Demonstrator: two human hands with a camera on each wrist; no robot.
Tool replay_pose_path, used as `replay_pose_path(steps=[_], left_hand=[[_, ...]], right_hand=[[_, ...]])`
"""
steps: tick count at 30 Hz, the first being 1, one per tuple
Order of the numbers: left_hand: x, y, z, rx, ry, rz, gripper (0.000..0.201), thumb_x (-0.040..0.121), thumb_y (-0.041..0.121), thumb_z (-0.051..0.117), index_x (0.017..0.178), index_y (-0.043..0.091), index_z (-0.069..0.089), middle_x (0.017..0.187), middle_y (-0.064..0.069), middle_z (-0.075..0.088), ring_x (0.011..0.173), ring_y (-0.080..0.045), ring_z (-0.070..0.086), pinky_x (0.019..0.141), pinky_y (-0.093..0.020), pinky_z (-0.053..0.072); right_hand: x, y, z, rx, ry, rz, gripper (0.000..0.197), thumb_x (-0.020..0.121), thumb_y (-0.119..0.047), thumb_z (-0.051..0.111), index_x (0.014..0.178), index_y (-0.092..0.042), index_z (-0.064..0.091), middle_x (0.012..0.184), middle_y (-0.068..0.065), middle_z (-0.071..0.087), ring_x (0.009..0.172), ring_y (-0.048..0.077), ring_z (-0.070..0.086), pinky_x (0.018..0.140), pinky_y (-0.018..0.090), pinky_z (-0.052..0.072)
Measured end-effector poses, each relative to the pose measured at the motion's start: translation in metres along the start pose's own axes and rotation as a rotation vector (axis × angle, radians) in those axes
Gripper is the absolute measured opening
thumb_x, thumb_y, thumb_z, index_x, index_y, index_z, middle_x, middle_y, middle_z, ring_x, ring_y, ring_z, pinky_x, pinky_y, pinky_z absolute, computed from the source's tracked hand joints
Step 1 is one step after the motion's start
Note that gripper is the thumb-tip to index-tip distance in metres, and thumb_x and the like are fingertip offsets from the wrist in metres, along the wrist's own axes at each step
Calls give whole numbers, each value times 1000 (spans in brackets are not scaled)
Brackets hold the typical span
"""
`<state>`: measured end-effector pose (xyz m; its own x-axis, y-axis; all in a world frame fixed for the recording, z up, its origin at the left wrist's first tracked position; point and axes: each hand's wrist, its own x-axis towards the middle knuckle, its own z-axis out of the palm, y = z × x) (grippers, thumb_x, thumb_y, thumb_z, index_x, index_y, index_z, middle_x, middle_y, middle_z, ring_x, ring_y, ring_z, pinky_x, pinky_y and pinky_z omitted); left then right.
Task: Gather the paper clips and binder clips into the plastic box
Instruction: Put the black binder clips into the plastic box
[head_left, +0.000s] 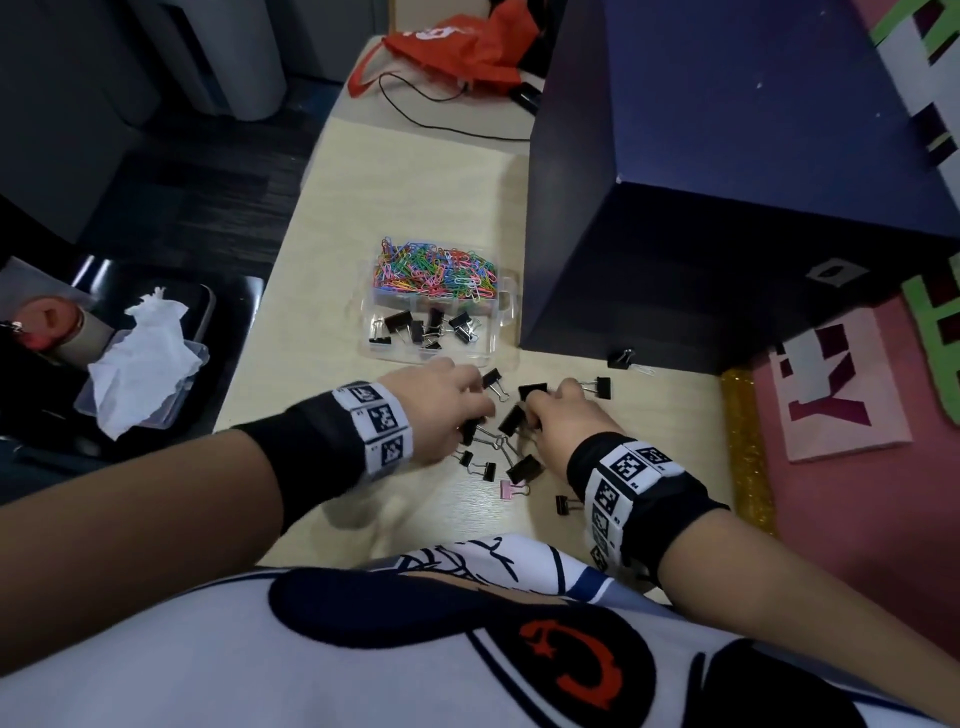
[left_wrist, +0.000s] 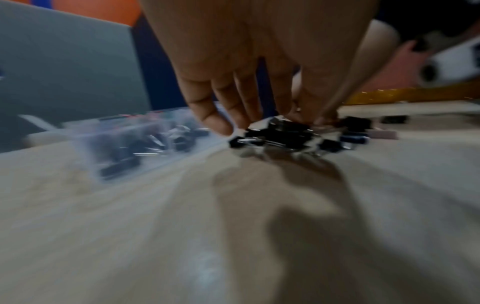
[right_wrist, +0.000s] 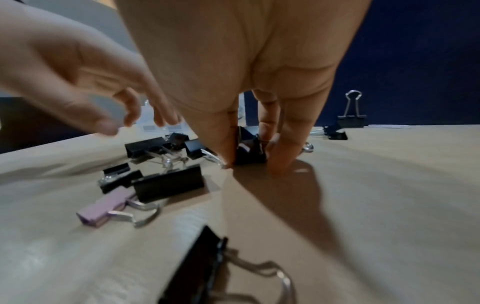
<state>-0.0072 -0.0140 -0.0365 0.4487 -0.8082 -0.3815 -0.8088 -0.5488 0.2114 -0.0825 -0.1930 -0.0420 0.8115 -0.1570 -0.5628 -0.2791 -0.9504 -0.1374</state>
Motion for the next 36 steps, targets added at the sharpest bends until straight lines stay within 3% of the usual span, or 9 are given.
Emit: replay_pose_path(steps=[2,5,9,17,21,24,27,32,36], left_hand=[[6,9,10,94,-90,22,54,84,36,57,135,38,38,137,2,34,118,-25,39,87,-40,49],[10,12,16,158,-73,3,42,87,23,55,127,30,44,130,-2,38,110,-27,38,79,-41,52],[9,5,10,133,-84,-37,35,90,26,52,124,22,47,126,-5,40,110,-27,41,82,-40,50],[-1,-13,1,36,-12,-82,24,90,23,47,112,17,54,110,-8,52,102,-29,50,80,-40,50],[-6,-18,3,58,-9,-106,29,97,22,40,123,14,50,113,-11,52,103,-30,54,84,-37,47],[-10,-21,4,17,-6,-138,26,94,17,46,119,15,48,113,-10,53,98,-31,57,83,-41,50],[-12,-21,-2,-74,63,-162,26,93,13,43,119,16,47,114,-10,56,97,-31,57,81,-41,50],[-8,-25,-23,-277,385,-192,24,93,12,47,115,12,54,110,-8,61,95,-29,59,78,-32,45],[3,-42,-32,-298,533,-259,24,89,13,50,112,14,57,110,-8,63,100,-31,57,84,-35,45]], right_hand=[[-1,4,-1,12,-4,27,19,82,-9,45,94,-25,42,113,7,36,91,29,51,83,38,50],[-2,11,0,36,6,45,20,81,-8,45,91,-25,39,114,7,36,94,29,48,79,35,47],[-7,9,-5,119,104,33,11,85,-17,47,92,-24,41,107,3,38,83,24,47,71,31,43],[-1,-34,-42,308,270,-187,11,86,-20,53,95,-22,46,98,-1,45,86,20,50,74,28,38],[9,-51,-58,379,302,-234,24,90,-22,54,113,-24,51,114,2,51,88,17,49,77,25,36],[11,-50,-64,331,229,-172,32,91,-29,54,122,-23,47,122,5,48,90,16,48,80,25,36],[10,-36,-59,146,55,-35,30,91,-35,54,115,-19,51,114,6,52,89,20,51,75,27,39],[-8,-11,-51,-270,-241,70,34,87,-29,60,114,-9,58,99,6,60,87,23,57,71,29,48],[-26,-2,-47,-391,-444,67,31,86,-31,64,108,-10,61,104,8,62,85,22,52,73,30,47]])
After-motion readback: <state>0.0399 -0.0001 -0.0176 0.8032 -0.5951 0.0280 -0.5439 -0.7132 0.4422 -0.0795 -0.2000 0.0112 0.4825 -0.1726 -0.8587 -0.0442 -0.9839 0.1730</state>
